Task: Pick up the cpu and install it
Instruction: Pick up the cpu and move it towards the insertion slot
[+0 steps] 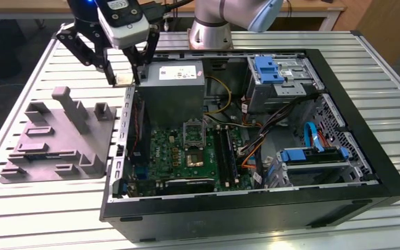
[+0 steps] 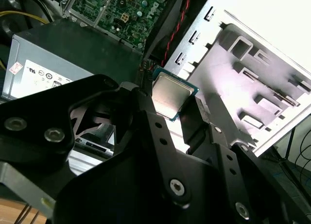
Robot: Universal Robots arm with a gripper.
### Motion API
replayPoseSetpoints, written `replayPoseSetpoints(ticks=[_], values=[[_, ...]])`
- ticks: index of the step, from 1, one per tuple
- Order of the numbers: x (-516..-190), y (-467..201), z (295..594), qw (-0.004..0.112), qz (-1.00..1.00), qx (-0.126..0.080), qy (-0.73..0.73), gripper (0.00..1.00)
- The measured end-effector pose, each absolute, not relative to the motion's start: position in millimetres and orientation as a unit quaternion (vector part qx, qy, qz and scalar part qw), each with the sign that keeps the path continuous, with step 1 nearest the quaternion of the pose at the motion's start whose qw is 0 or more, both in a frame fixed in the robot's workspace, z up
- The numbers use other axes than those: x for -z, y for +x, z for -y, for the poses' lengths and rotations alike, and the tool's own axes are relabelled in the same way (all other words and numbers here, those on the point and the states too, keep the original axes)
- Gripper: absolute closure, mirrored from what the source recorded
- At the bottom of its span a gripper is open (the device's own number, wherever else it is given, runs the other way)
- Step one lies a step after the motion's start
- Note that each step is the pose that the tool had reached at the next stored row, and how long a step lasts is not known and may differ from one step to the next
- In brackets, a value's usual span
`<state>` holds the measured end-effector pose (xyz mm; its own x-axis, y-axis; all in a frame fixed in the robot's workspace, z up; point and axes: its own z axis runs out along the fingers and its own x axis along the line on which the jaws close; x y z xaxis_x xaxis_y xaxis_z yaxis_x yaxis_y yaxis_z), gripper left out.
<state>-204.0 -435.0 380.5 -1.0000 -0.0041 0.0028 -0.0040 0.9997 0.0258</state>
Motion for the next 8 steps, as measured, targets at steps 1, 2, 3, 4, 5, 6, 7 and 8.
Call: replayPoseSetpoints(ticks=[1,2,3,4,5,6,7,8], values=[[-380.4,-203.4,435.0,0.001,1.0,0.013,0.002,0.53],[-380.4,-203.0,435.0,0.001,1.0,0.013,0.002,0.53],[-380.5,-202.8,435.0,0.001,1.0,0.013,0.002,0.53],[-380.5,-202.8,435.0,0.001,1.0,0.013,0.002,0.53],[-380.5,-202.8,435.0,0.001,1.0,0.013,0.002,0.53],[-380.4,-202.6,435.0,0.001,1.0,0.013,0.002,0.53],[-380.4,-202.6,435.0,0.001,1.0,0.013,0.002,0.53],[-380.4,-202.6,435.0,0.001,1.0,0.013,0.002,0.53]])
